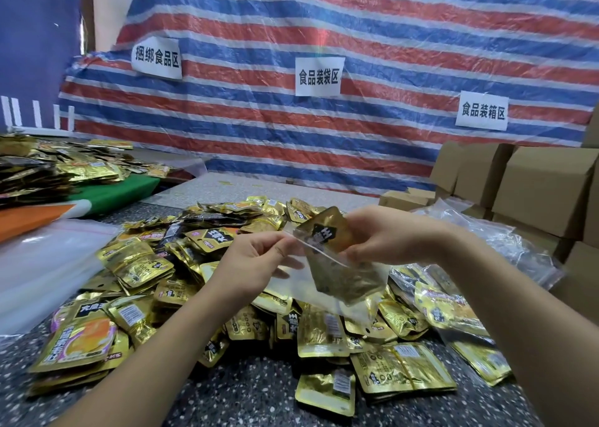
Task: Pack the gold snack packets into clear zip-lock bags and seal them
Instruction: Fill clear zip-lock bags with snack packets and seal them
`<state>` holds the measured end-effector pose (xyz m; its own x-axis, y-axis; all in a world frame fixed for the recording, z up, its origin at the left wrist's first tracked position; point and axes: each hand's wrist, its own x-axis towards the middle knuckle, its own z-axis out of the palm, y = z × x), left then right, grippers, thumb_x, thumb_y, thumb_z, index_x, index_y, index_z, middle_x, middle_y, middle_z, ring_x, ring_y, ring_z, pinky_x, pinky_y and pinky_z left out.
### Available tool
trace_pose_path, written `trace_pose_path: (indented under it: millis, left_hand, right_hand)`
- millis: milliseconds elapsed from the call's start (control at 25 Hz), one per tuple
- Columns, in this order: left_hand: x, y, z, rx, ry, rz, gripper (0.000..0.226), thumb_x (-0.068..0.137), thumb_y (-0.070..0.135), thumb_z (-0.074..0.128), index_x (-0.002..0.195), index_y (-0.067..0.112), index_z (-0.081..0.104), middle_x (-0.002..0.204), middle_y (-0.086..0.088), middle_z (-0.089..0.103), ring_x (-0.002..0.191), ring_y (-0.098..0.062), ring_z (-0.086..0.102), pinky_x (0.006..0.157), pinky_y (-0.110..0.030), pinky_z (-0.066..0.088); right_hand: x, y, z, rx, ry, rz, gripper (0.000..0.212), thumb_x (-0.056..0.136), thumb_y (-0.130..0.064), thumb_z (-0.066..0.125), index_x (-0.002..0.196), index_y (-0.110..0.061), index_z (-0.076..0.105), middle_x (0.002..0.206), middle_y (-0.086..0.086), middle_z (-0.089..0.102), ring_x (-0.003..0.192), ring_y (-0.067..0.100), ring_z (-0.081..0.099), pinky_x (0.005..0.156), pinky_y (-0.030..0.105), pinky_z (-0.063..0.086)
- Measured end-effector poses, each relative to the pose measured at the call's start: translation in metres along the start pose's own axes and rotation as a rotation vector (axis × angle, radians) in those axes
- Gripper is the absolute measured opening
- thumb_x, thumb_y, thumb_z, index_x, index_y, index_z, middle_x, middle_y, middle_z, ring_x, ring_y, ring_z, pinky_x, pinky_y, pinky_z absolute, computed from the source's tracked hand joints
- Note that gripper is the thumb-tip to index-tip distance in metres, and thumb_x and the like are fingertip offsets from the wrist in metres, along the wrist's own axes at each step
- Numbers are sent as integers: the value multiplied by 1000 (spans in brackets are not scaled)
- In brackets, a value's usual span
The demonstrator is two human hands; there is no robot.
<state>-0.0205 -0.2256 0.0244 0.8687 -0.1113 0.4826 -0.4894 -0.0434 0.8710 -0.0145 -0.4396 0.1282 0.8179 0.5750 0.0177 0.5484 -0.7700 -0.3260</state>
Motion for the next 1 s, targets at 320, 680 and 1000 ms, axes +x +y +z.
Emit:
trace_pose_path:
  millis: [320, 680, 1000]
  left_hand:
    - [-2, 1, 13, -33, -7, 58, 25, 82, 48, 60, 94, 33, 77, 97, 4, 77, 87, -15, 73, 74, -30, 60]
    - [11, 21, 10, -10, 10, 30, 23, 94, 27, 58, 86, 19, 78, 82, -5, 75, 75, -10, 70, 68, -26, 57]
    - [45, 89, 9, -47, 160, 204, 20, 99, 25, 53, 90, 16, 69, 80, 3, 75, 69, -17, 72, 58, -22, 55]
  right_hand:
    - [23, -22, 22, -584, -296, 45, 24, 92, -13, 52, 70, -22, 54, 67, -3, 54, 58, 14, 48, 55, 31, 40]
    - [6, -34, -22, -395, -90, 26, 24, 92, -17, 63, 71, -29, 63, 67, -10, 61, 53, -5, 51, 52, 11, 39]
    - [-17, -49, -78, -118, 368, -38, 47, 101, -47, 45, 75, -17, 70, 66, -9, 66, 55, 10, 57, 64, 27, 48]
